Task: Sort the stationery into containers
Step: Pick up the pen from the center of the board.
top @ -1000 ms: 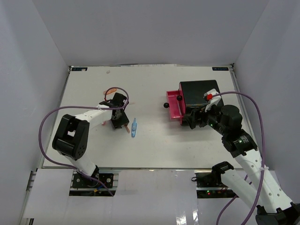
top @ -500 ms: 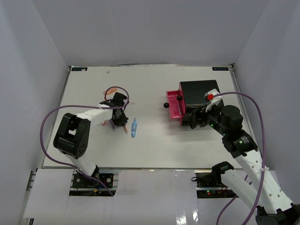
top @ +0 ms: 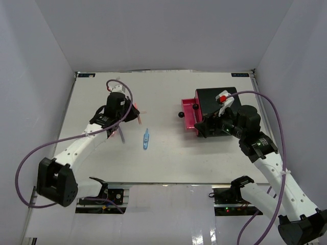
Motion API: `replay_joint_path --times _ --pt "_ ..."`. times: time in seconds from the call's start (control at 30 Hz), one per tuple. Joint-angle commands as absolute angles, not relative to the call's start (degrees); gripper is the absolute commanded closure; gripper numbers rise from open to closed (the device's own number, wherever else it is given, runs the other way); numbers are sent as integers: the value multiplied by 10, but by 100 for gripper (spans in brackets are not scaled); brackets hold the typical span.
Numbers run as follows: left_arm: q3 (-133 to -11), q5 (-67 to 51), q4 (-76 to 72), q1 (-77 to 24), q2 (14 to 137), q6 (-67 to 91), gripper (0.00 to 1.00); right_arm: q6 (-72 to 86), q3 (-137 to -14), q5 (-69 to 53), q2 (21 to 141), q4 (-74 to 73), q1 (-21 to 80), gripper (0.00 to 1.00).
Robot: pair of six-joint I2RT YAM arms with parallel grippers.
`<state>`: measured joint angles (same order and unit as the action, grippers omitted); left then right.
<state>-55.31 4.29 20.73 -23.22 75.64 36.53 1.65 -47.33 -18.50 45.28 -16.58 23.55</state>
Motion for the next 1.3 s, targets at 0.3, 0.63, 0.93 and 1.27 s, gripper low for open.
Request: replay_joint_path --times 0.3,0.63,0.93,1.27 --pt "-505 -275 -162 -236 648 262 84 90 -579 -262 613 -18 363 10" --pt "-450 -349 -322 -243 642 332 81 113 -605 -289 703 83 398 6" --pt "-428 -388 -363 -250 633 326 80 131 -656 -322 763 103 403 0" --pt "-409 -398 -407 -255 633 345 80 137 -668 -342 786 122 411 16"
